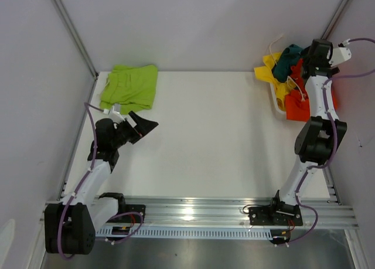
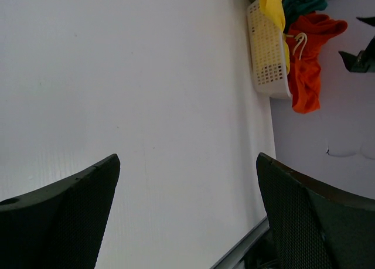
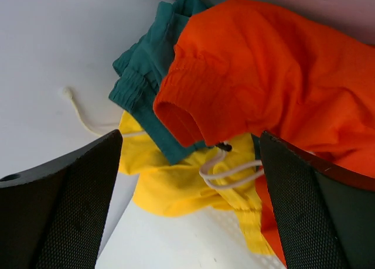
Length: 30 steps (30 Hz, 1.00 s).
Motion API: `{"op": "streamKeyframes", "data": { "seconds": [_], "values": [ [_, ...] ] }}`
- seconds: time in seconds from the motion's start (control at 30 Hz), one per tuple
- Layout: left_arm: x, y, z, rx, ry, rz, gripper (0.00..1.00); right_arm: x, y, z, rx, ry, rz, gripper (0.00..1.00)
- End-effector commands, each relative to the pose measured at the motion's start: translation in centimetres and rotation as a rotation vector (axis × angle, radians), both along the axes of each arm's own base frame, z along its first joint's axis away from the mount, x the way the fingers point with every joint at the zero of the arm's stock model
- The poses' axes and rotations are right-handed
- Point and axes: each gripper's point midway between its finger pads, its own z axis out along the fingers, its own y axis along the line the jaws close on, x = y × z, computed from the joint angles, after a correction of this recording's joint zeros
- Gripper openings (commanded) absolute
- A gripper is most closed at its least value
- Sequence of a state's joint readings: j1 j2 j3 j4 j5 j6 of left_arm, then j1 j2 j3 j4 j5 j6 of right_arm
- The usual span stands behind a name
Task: Fold and stack the shorts
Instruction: Grab the shorts from the pile
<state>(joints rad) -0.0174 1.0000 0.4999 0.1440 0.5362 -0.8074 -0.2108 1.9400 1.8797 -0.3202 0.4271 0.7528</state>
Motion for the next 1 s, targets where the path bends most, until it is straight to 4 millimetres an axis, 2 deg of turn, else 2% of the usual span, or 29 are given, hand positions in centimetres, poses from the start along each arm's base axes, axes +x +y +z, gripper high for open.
{"op": "streamKeyframes", "data": {
  "seconds": [0.0, 0.03, 0.1, 0.13, 0.17, 0.27, 0.3, 0.4, 0.53, 0.6, 0.63, 0.67, 0.73, 0.77, 0.8, 0.87, 0.9, 0.97],
  "values": [
    [-1.9, -0.4, -0.7, 0.042, -0.034, -0.057, 0.99, 1.7, -0.7, -1.8, -0.037, 0.054, -0.088, 0.99],
    [-2.0, -0.3, -0.7, 0.048, -0.037, -0.054, 0.99, 2.2, -0.9, -0.8, -0.053, 0.037, -0.112, 0.99],
    [-2.4, -0.3, -1.2, 0.059, -0.031, -0.059, 0.99, 2.8, -0.9, -1.6, -0.071, 0.064, -0.126, 0.99],
    [-2.4, -0.3, -1.1, 0.064, -0.029, -0.061, 0.99, 3.4, -1.1, -3.1, -0.076, 0.089, -0.134, 0.99],
    [-2.6, -0.2, -1.3, 0.077, -0.023, -0.07, 0.99, 3.9, -1.1, -2.7, -0.079, 0.079, -0.13, 0.99],
    [-2.5, -0.2, -1.3, 0.099, -0.02, -0.078, 0.99, 4.3, -1.2, -4.4, -0.087, 0.125, -0.145, 0.96],
    [-2.4, -0.1, -1.1, 0.102, -0.024, -0.077, 0.99, 4.4, -1.2, -4.7, -0.088, 0.127, -0.15, 0.77],
    [-2.2, 0.0, -1.1, 0.111, -0.024, -0.073, 0.99, 4.7, -1.0, -4.5, -0.068, 0.073, -0.126, 0.0],
    [-2.1, 0.2, -1.3, 0.121, -0.016, -0.065, 0.99, 5.2, 0.1, 0.5, -0.079, -0.044, -0.075, 0.0],
    [-2.1, 0.1, -1.1, 0.118, -0.019, -0.065, 0.99, 4.7, 1.5, 5.1, -0.137, -0.106, -0.049, 0.0],
    [-2.1, 0.1, -1.1, 0.115, -0.021, -0.065, 0.99, 4.4, 2.0, 6.8, -0.157, -0.132, -0.042, 0.0],
    [-2.2, 0.1, -1.2, 0.113, -0.017, -0.064, 0.99, 3.5, 2.4, 9.7, -0.184, -0.176, -0.034, 0.0],
    [-2.3, 0.1, -1.4, 0.104, -0.015, -0.06, 0.99, 2.9, 3.9, 12.8, -0.184, -0.24, 0.02, 0.0],
    [-2.3, 0.0, -1.4, 0.101, -0.016, -0.062, 0.99, 1.7, 4.5, 15.5, -0.18, -0.297, 0.043, 0.0],
    [-2.4, 0.0, -1.4, 0.095, -0.014, -0.065, 0.99, 1.5, 5.8, 17.1, -0.156, -0.346, 0.118, 0.0],
    [-2.5, 0.0, -1.5, 0.095, -0.014, -0.065, 0.99, 0.3, 6.8, 19.8, -0.143, -0.413, 0.188, 0.0],
    [-2.6, 0.0, -1.6, 0.097, -0.006, -0.061, 0.99, -1.3, 8.2, 22.5, -0.146, -0.469, 0.255, 0.0],
    [-2.4, 0.4, -1.1, 0.109, -0.019, -0.037, 0.99, -3.2, 9.6, 25.4, -0.161, -0.53, 0.31, 0.0]
  ]
}}
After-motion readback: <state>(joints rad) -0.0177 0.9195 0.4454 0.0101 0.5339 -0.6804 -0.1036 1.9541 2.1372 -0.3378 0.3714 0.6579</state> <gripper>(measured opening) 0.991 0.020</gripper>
